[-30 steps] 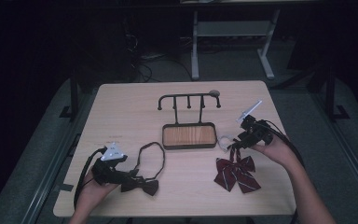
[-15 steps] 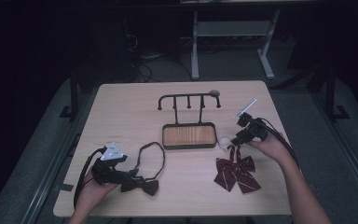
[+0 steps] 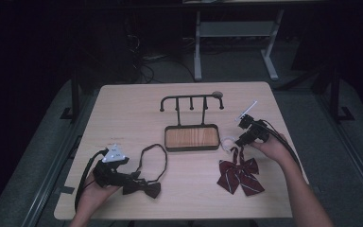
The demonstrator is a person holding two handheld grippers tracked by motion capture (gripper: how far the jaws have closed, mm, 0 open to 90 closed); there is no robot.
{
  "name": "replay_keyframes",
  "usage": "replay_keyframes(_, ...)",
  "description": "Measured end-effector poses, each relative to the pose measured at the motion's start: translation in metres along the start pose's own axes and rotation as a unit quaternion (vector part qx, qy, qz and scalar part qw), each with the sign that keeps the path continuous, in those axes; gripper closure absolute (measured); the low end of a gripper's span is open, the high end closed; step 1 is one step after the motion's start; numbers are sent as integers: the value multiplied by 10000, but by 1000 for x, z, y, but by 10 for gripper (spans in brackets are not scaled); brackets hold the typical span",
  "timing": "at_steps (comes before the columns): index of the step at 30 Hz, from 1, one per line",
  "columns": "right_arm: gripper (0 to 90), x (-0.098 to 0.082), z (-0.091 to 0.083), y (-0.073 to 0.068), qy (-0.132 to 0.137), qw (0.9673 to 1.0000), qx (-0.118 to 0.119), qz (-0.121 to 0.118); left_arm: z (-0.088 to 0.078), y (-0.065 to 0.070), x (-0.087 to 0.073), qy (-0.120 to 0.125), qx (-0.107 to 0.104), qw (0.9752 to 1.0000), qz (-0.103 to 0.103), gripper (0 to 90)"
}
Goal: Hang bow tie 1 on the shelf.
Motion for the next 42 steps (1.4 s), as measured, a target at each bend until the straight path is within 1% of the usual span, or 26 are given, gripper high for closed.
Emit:
replay_keyframes(1,663,0,2,1,2,10000,-37,-3,0,0,0,11,3,10000,-6,290)
replay_keyframes(2,663,0,2,1,2,10000,-37,-3,0,0,0,11,3,10000,-6,290)
replay_keyframes(4,677,1,3,0,-34,10000,-35,-8,0,0,0,12,7,10000,-13,290)
replay_keyframes(7,711,1,6,-1,-106,9999,-110,-33,0,0,0,3,0,10000,-9,290)
replay_keyframes(10,753,0,8,-1,-138,9997,-164,-85,0,0,0,11,8,10000,-10,290)
replay_keyframes(11,771,0,8,-1,-176,9996,-190,-112,0,0,0,34,12,10000,-40,290)
replay_keyframes(12,771,0,8,-1,-176,9996,-190,-112,0,0,0,34,12,10000,-40,290)
replay_keyframes(15,806,0,9,-1,-211,9992,-297,-176,0,0,0,17,12,10000,-32,290)
replay_keyframes(16,832,-1,9,-1,-226,9991,-306,-192,0,0,0,2,5,10000,-28,290)
replay_keyframes(17,832,-1,9,-1,-226,9991,-306,-192,0,0,0,6,4,10000,-25,290)
replay_keyframes(18,853,-1,9,-1,-241,9990,-322,-188,0,0,0,5,6,10000,-22,290)
replay_keyframes(21,868,-1,8,-1,-250,9989,-341,-206,0,0,0,19,15,10000,-33,290)
replay_keyframes(25,871,-3,6,-1,-265,9990,-308,-189,0,-1,-1,23,8,10000,-39,291)
replay_keyframes(28,871,-5,2,-2,-263,9990,-287,-219,0,-1,-1,6,2,10000,-34,291)
replay_keyframes(30,871,-6,-2,-3,-240,9992,-219,-213,0,-1,-1,6,0,10000,-36,290)
replay_keyframes(32,870,-7,-7,-3,-171,9995,-120,-234,0,0,-1,12,6,10000,-32,290)
replay_keyframes(33,870,-9,-13,-4,-102,9995,-27,-297,0,0,-1,10,5,10000,-33,290)
replay_keyframes(34,870,-9,-13,-4,-102,9995,-27,-297,0,0,-1,11,2,10000,-37,290)
replay_keyframes(37,870,-11,-22,-5,15,9994,105,-314,0,0,-1,-14,-21,10000,-32,290)
replay_keyframes(40,870,-14,-32,-6,117,9993,194,-287,1,0,-1,-20,-24,10000,-29,290)
replay_keyframes(41,870,-14,-32,-6,117,9993,194,-287,1,0,-1,-26,-24,10000,-22,290)
replay_keyframes(42,870,-15,-35,-6,139,9992,229,-296,1,0,-1,-28,-25,10000,-25,290)
Point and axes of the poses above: each handheld gripper's, and its own axes: z roughly forward along the jaws, x roughly out of its top, y roughly to its right, the point moved 3 cm from there along z, roughly forward along the jaws, and after that the axes turned 14 degrees about z, right-handed, at the moved point
